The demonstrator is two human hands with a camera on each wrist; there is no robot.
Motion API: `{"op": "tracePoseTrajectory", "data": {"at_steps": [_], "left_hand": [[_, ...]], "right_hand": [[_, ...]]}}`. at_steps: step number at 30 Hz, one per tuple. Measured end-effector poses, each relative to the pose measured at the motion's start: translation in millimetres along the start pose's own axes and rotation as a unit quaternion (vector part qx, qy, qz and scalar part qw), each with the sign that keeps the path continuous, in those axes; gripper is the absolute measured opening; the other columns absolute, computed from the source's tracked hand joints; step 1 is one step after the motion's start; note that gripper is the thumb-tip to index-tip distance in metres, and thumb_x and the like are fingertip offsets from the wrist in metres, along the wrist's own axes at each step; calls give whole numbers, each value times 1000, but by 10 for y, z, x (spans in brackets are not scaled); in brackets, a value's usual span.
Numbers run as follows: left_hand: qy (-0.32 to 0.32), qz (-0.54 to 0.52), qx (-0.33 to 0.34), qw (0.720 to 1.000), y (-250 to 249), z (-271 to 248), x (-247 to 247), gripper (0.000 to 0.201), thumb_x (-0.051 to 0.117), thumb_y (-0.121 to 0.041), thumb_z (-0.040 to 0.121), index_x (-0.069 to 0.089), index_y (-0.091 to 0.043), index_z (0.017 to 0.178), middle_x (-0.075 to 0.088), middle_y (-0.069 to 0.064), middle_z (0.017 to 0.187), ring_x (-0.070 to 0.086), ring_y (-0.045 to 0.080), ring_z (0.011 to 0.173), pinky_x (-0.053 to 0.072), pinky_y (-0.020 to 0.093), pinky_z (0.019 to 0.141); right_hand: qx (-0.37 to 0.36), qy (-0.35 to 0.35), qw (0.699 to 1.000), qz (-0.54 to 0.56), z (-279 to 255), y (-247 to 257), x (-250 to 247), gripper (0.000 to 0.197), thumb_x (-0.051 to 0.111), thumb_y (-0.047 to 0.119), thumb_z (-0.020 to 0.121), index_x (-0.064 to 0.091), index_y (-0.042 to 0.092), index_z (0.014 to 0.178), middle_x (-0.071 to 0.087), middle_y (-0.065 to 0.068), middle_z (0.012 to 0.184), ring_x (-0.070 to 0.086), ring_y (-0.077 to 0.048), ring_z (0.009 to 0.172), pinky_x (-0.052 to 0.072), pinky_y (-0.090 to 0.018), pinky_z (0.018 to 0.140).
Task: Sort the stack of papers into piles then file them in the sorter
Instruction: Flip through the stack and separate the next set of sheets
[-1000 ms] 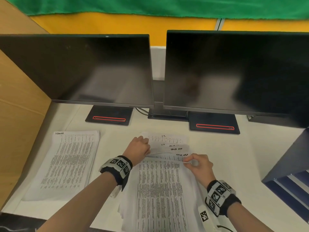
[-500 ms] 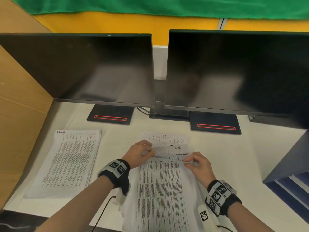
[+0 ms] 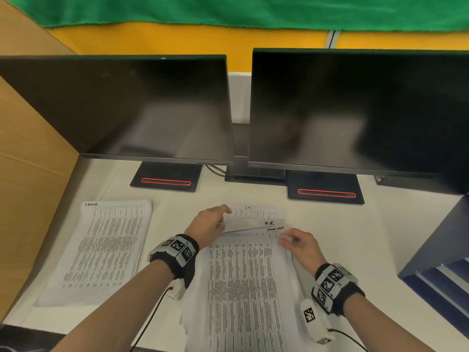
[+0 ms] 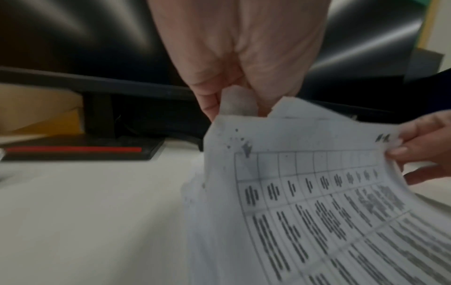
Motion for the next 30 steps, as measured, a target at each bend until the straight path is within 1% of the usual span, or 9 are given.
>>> {"op": "tracePoseTrajectory", "data": {"at_steps": [4, 9, 13, 15, 19, 21, 24, 27, 30], "left_hand": [[-111, 120, 147, 976, -227, -121, -326, 10, 55, -7, 83, 58, -11, 92, 60, 6, 84, 58, 24, 77, 46, 32, 62], [-276, 93, 93, 952, -338, -205, -1148, 28, 59, 5, 78, 61, -10, 101, 66, 10, 93, 62, 27, 84, 47, 35, 70], [-423, -62, 56, 902, -142, -268, -1941, 14, 52, -10, 91, 65, -10, 96, 65, 0, 88, 55, 6, 82, 43, 24, 80], [-404, -134, 12, 905, 73, -247, -2114, 15, 51, -17, 93, 65, -14, 98, 62, -6, 86, 58, 8, 85, 49, 33, 82], [-235, -178, -5, 956, 382, -182, -1811, 10, 57, -19, 91, 64, -25, 89, 63, -13, 75, 58, 3, 69, 49, 28, 67], [-143, -190, 0, 971, 368, -177, -1393, 11, 58, -23, 89, 63, -30, 83, 65, -21, 74, 56, -4, 63, 47, 21, 62], [-75, -174, 10, 982, 261, -216, -645, 16, 61, -19, 88, 63, -33, 80, 64, -31, 78, 57, -14, 74, 41, 11, 72], [-36, -179, -33, 983, 173, -236, -31, 12, 57, -15, 91, 68, -20, 89, 65, -18, 84, 58, -11, 68, 42, 15, 70], [-40, -173, -44, 983, 148, -224, 279, 13, 57, -18, 91, 69, -16, 94, 70, -6, 94, 63, 7, 83, 46, 23, 80]], "right_hand": [[15, 12, 1000, -3, 66, -28, 0, 10, 69, 17, 83, 67, 11, 92, 45, 3, 66, 40, -13, 65, 33, -26, 65], [20, 29, 999, 6, 107, -60, 26, 12, 65, 17, 86, 64, 13, 98, 44, 6, 67, 41, -11, 66, 35, -22, 66], [50, 60, 996, 36, 114, -60, 50, 18, 59, 18, 91, 59, 8, 76, 39, -3, 67, 39, -16, 67, 31, -28, 66], [74, 71, 993, 59, 133, -81, 50, 23, 57, 21, 92, 56, 10, 71, 51, -9, 74, 49, -21, 73, 38, -31, 72], [112, 85, 981, 132, 129, -42, 55, 20, 52, 17, 95, 66, 6, 103, 70, -11, 102, 65, -31, 100, 49, -41, 92], [121, 80, 978, 149, 112, -13, 46, 15, 52, 18, 95, 66, 13, 97, 71, -8, 99, 65, -28, 94, 50, -41, 88], [126, 83, 977, 149, 88, -2, 41, 19, 52, 19, 94, 66, 9, 86, 74, -7, 84, 63, -27, 78, 52, -44, 74], [150, 80, 966, 194, 43, 47, 51, 28, 48, 23, 96, 64, 12, 78, 62, 3, 60, 51, -16, 60, 37, -26, 56], [161, 123, 951, 234, -5, 74, 47, 41, 47, 47, 93, 70, 15, 103, 72, -2, 93, 68, -20, 85, 48, -31, 79]]}}
Point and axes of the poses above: each hand's wrist, its own z-axis towards the middle knuckle, its own x-axis out of the palm, y = z × x, the point moved 2 cm from there along z, towards the middle knuckle
